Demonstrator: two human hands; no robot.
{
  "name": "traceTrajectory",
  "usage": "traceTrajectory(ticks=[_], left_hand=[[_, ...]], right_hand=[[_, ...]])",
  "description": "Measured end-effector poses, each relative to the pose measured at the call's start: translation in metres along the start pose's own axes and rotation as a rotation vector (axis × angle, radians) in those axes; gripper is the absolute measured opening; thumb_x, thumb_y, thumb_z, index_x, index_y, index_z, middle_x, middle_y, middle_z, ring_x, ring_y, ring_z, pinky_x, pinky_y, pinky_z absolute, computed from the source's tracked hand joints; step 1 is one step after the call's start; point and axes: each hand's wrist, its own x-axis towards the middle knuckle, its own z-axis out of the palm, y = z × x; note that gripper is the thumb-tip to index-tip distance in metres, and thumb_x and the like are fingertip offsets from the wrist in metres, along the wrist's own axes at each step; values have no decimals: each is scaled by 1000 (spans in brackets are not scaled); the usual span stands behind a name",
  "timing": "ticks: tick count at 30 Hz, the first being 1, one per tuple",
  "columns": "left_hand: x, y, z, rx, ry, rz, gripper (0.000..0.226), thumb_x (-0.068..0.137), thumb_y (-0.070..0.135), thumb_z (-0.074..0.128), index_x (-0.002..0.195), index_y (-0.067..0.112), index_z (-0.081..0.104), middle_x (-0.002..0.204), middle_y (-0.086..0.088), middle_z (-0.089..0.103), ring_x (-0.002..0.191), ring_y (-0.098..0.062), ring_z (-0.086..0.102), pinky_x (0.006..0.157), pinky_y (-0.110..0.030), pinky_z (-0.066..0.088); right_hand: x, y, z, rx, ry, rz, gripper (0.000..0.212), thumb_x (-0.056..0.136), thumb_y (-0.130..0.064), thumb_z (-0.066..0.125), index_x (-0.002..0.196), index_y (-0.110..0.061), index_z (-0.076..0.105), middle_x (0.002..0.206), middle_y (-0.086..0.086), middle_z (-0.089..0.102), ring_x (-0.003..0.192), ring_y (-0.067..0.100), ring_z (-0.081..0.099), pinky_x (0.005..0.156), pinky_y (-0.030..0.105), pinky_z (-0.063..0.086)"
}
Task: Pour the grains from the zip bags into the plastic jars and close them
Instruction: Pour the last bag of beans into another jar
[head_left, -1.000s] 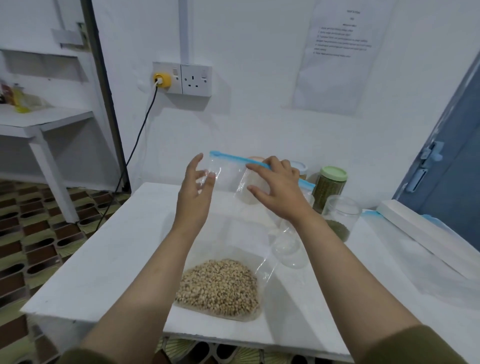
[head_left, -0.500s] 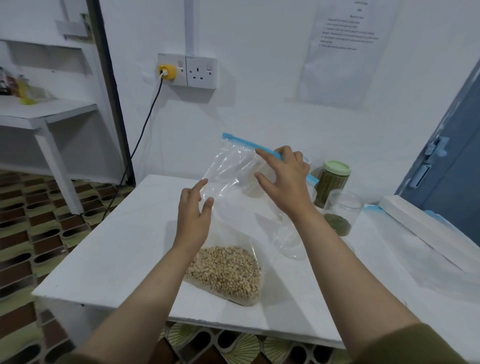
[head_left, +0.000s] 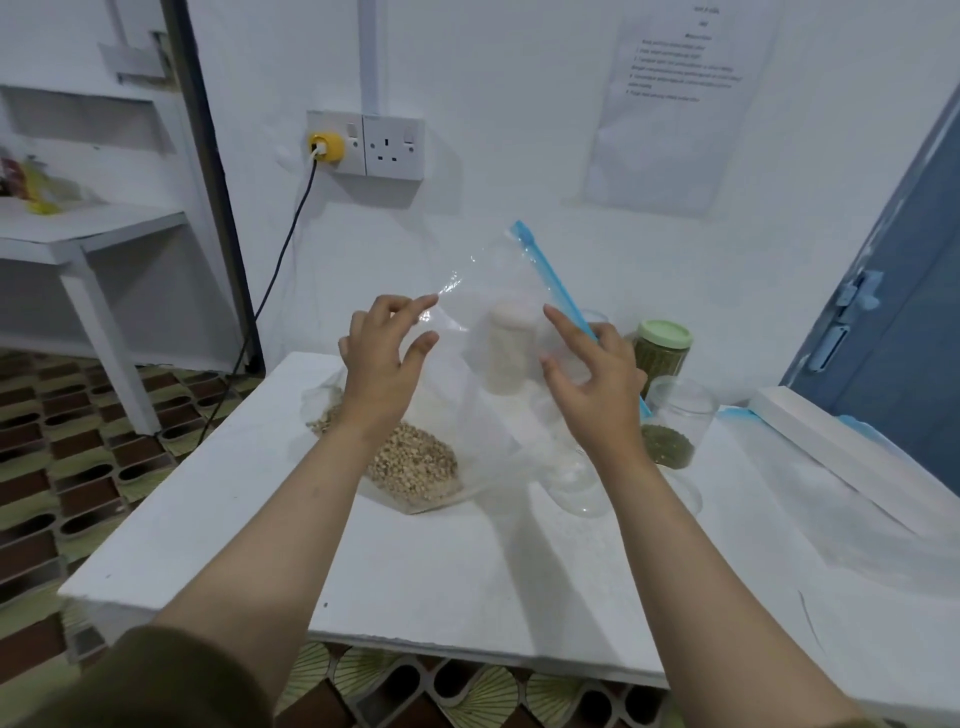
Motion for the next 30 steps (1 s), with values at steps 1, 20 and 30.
traceTrajectory(ticks=[1, 20, 30], left_hand=[[-2, -1, 0, -5, -3, -8, 35, 99, 24, 57, 132, 34, 57, 120, 12, 50, 110, -14, 40, 90, -32, 22], [2, -2, 9, -19, -41, -34, 34, 97, 23, 61, 127, 37, 59, 117, 6, 51, 111, -16, 39, 93, -30, 23], [-40, -52, 7, 235, 125, -295, 42, 97, 35, 58, 138, 41, 50, 145, -5, 36, 136, -32, 25, 111, -51, 17]], right_hand=[[0, 1, 1, -6, -7, 9, 46, 87, -40, 56, 132, -48, 56, 108, -11, 51, 112, 18, 50, 98, 50, 35], [42, -12, -6, -156, -344, -134, 46, 98, -15, 56, 139, -35, 53, 98, -1, 39, 87, 20, 50, 83, 31, 41], [23, -5, 0, -199, -165, -213, 56, 97, -16, 59, 150, -14, 40, 105, 0, 35, 93, 26, 49, 89, 51, 43]])
